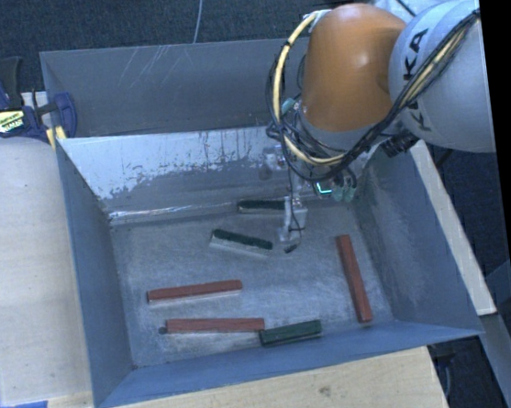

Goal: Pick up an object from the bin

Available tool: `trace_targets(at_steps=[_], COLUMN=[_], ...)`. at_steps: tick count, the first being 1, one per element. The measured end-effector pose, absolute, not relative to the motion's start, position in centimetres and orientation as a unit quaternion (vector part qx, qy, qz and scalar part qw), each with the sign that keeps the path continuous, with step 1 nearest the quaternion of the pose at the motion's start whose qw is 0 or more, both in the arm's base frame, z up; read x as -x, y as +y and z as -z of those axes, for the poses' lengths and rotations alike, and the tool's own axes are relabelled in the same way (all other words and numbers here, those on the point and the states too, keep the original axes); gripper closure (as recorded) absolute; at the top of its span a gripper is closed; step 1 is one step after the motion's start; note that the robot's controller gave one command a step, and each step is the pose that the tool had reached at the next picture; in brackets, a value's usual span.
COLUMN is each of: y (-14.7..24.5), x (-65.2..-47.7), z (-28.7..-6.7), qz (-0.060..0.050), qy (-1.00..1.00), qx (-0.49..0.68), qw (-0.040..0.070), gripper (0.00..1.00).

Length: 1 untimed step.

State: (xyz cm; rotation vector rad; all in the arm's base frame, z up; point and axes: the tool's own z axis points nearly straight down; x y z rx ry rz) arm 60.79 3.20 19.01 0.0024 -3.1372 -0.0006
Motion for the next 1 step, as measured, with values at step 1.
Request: trace_targets(at_steps=[1], y=[3.18], x=[-60.97], z=[-19.46], qz=[0.0], qy=[-1.0], qx=[0.0], qw=[-0.002], gripper=[0.0])
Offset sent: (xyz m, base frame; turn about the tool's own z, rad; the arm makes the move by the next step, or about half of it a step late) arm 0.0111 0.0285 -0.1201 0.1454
